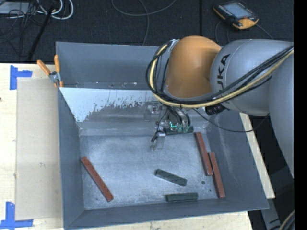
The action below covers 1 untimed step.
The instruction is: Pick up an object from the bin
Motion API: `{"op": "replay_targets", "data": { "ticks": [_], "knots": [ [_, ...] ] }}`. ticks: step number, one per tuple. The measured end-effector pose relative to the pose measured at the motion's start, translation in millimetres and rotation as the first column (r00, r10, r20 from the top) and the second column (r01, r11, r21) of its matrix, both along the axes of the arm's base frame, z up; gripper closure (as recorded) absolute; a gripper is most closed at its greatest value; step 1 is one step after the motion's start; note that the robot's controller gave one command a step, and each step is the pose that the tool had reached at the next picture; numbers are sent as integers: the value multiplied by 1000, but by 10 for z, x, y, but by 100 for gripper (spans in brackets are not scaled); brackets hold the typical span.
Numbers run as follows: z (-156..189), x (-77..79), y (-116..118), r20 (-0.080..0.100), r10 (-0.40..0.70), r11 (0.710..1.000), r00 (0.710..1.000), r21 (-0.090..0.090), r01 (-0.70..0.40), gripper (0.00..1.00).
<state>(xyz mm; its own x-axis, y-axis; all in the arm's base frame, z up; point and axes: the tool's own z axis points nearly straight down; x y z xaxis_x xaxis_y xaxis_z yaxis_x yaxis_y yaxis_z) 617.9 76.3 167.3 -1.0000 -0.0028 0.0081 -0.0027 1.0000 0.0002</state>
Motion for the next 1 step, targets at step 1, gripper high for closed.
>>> {"op": "replay_targets", "data": {
  "ticks": [1],
  "knots": [
    [51, 16, -3, 8, -1, 1000, 1000, 0, 1, 0]
  ]
}}
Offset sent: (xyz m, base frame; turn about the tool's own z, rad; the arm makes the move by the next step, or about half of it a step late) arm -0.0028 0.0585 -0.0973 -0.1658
